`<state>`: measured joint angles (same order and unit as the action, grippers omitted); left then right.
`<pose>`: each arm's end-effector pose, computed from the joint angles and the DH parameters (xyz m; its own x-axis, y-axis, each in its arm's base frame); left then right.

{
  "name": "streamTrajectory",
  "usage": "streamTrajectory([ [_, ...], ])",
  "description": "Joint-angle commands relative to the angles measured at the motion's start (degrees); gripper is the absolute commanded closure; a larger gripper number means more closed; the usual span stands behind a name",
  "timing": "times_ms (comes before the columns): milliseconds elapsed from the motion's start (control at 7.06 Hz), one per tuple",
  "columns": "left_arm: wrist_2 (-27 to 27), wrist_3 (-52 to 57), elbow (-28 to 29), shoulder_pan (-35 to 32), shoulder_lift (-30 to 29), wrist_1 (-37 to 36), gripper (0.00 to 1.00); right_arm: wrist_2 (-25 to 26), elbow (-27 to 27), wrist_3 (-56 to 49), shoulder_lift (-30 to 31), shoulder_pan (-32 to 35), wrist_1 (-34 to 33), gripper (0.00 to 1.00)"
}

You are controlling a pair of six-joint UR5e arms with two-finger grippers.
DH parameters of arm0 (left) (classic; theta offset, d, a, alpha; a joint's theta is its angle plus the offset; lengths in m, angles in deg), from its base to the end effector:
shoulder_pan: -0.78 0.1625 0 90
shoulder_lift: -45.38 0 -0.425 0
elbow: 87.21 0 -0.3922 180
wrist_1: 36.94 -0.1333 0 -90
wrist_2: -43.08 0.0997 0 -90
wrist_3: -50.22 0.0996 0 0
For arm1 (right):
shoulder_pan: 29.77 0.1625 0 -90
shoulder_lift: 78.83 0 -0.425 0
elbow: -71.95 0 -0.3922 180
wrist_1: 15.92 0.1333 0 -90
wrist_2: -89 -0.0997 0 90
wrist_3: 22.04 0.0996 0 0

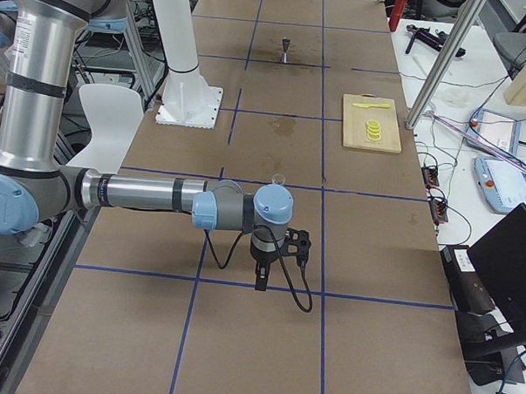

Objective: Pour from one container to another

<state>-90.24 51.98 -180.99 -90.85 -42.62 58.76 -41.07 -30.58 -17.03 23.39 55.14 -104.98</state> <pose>-0.0787 -0.4834 0.6339 0.7303 0.0990 -0.6759 0.0058 0.9885 0.1510 0.0331 -0.4081 0.6498 0.7658 0.0054 0.6430 0.0219 0.9992 -0.0345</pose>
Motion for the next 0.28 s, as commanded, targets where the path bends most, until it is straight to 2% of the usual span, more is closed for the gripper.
streamTrajectory([
  [0,0.0,0.0,0.0,0.0,-0.1,0.0,0.0,0.0,0.0,0.0,0.0,0.0,0.0,0.0],
  [142,-0.1,0.0,0.0,0.0,-0.1,0.0,0.0,0.0,0.0,0.0,0.0,0.0,0.0,0.0],
])
